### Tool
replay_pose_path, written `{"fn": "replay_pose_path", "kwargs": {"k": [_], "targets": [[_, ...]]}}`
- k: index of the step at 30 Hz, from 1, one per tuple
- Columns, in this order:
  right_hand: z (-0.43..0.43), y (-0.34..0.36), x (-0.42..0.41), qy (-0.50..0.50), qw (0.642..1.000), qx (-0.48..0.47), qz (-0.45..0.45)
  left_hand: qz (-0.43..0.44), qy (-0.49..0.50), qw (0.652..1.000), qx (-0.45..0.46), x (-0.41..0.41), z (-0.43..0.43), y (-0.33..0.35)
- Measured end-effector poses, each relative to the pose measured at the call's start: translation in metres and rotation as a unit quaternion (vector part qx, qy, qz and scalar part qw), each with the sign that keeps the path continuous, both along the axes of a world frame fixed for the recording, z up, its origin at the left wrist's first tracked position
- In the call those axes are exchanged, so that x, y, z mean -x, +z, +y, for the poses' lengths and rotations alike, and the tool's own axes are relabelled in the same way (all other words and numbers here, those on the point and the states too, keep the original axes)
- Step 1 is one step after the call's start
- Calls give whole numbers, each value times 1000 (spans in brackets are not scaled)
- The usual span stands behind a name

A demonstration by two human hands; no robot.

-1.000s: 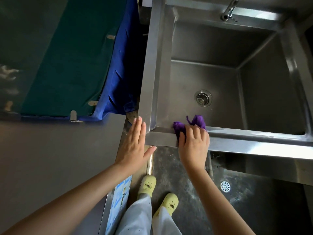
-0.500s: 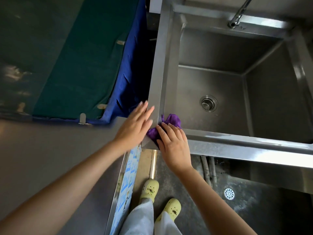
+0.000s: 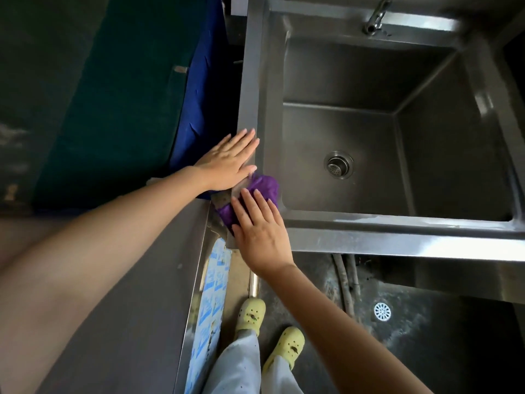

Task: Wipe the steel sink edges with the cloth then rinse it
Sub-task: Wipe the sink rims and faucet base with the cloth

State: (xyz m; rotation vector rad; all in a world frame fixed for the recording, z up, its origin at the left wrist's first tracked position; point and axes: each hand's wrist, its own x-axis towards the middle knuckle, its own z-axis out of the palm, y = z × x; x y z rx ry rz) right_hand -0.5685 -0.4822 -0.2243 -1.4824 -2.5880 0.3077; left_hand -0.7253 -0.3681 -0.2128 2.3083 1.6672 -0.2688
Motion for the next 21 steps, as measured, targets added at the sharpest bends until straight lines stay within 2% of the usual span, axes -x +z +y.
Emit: {"fn": "replay_pose_path", "kwargs": {"k": [7, 12, 21], "targets": [[0, -3, -49, -63, 996, -39, 54, -45, 94, 994, -17, -39, -34, -1], [5, -4, -97, -118, 990, -69, 21, -59, 34, 998, -18, -80, -72, -6], [22, -6, -184, -216, 970, -106, -36, -67, -20, 997, 18, -132, -82, -18]]}}
